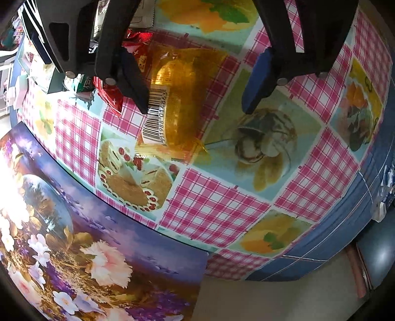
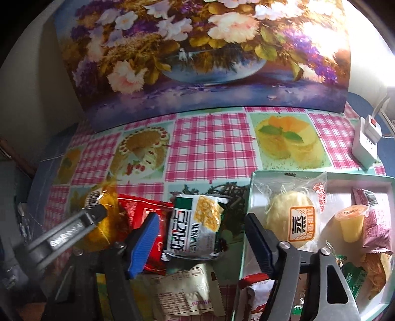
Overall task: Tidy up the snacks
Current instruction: 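Grasp the orange barcode pack with the left gripper while the right grasps the corn biscuit pack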
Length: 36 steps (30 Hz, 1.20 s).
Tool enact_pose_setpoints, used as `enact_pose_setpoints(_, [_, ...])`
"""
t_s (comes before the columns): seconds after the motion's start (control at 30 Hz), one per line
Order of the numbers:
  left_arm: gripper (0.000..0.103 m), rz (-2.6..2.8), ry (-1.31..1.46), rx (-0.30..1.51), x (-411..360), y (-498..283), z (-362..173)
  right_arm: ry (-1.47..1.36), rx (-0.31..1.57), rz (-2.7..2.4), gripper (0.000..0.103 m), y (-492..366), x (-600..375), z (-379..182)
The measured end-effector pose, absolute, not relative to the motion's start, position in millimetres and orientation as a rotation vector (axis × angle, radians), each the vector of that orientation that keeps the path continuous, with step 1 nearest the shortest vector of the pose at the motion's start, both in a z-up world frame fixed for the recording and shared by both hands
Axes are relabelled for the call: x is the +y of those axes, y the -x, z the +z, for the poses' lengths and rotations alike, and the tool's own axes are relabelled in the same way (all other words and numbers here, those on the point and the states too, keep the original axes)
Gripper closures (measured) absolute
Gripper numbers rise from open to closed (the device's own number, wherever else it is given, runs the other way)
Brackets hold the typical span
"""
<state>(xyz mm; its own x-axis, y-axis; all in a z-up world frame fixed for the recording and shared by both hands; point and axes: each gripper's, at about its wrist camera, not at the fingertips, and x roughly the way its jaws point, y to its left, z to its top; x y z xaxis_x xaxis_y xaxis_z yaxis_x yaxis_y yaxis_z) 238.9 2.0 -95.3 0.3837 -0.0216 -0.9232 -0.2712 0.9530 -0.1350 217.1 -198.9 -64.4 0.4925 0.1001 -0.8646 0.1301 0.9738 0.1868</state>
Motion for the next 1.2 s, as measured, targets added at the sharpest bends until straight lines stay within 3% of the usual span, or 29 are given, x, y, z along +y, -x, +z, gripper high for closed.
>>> enact_pose_setpoints(0.13, [0.039, 0.157, 0.282, 1.179, 0, -239, -95, -0.235, 1.081, -0.013, 0.036, -219, -195, -71])
enact_pose_setpoints(0.5, [0.04, 0.193, 0.285, 1.202, 9, -238, -97, -0.208, 1.129, 0.0, 0.044, -222, -182, -89])
enact_pose_setpoints(0.87, [0.053, 0.186, 0.274, 1.203, 3, -240, -98, -0.137, 1.14, -0.024, 0.045, -225, -172, -97])
enact_pose_setpoints(1.2, [0.057, 0.177, 0.264, 1.203, 4, -241, -99, -0.104, 1.118, -0.03, 0.047, -226, -171, -98])
